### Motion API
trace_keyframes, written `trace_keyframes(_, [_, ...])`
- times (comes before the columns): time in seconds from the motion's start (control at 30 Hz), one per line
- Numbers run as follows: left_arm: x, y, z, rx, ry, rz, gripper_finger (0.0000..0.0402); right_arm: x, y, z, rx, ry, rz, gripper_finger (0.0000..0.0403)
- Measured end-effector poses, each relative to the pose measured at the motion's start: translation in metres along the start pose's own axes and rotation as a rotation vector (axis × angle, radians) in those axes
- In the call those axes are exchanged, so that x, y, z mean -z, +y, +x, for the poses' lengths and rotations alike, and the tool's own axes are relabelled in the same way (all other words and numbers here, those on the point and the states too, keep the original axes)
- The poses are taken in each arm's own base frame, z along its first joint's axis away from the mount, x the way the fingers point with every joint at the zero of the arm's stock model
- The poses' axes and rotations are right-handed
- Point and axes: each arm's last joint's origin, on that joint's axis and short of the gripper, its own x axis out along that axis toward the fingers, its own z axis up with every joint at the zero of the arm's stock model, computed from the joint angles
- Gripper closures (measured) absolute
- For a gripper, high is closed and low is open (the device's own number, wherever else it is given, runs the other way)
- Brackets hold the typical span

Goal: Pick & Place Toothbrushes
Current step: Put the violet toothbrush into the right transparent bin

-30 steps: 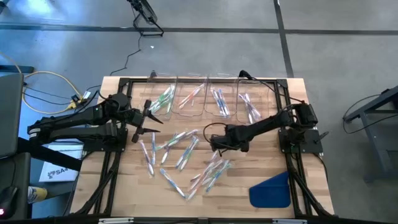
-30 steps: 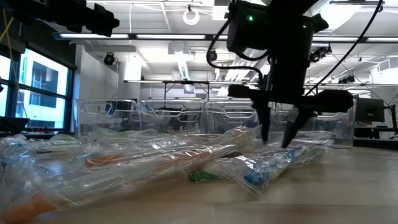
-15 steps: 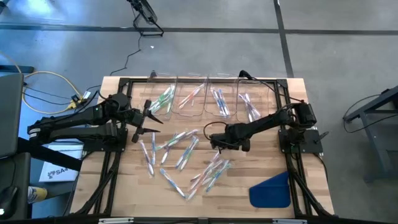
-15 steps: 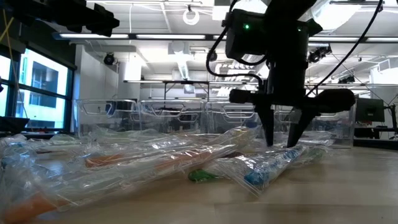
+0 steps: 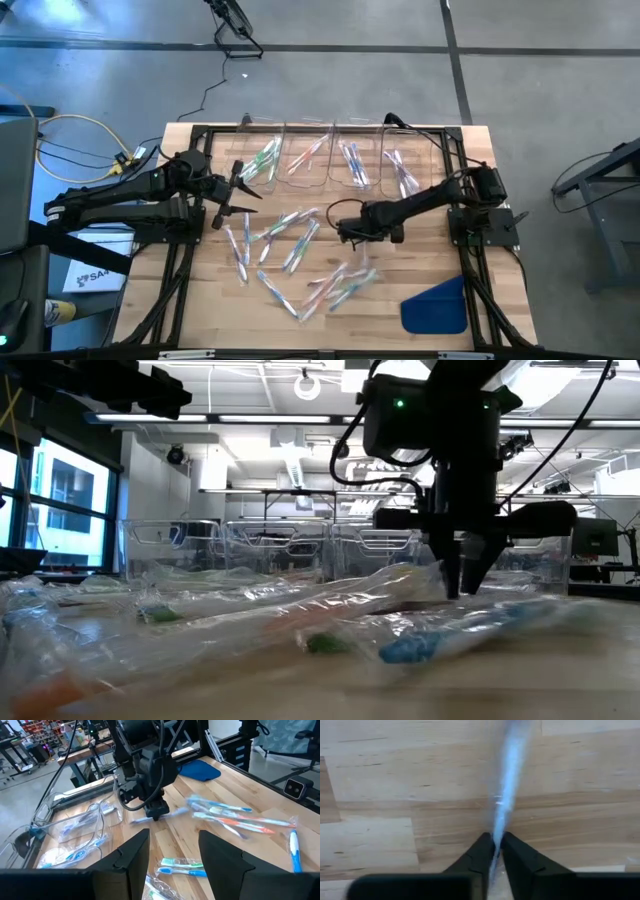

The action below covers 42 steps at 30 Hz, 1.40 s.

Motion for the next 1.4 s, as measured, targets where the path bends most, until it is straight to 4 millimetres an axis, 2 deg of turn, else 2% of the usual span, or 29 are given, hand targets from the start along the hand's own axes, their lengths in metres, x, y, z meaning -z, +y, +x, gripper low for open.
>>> trace_keyframes(0.07, [0.000,0.000,0.000,0.000,0.001,0.000,0.0236,0.000,0.000,0.000,-0.001,-0.010,-0.003,0.0386])
trace_keyframes(0.23, [0.000,0.000,0.000,0.000,0.001,0.000,0.0236,0.001,0.000,0.000,-0.007,-0.023,-0.008,0.0380])
trace_keyframes(0.37, [0.000,0.000,0.000,-0.004,0.005,-0.002,0.0236,0.006,0.000,-0.002,-0.022,-0.057,-0.055,0.0391])
trace_keyframes(0.73, [0.001,0.000,0.000,-0.007,0.007,-0.002,0.0236,0.016,0.010,-0.013,-0.147,-0.155,-0.117,0.0393])
trace_keyframes(1.13, [0.000,0.000,0.000,-0.007,0.007,-0.002,0.0236,0.011,0.017,-0.040,-0.302,-0.193,-0.206,0.0393])
trace_keyframes(1.4, [0.001,0.001,0.000,-0.024,0.014,-0.001,0.0236,0.003,0.024,-0.072,-0.479,-0.242,-0.308,0.0393])
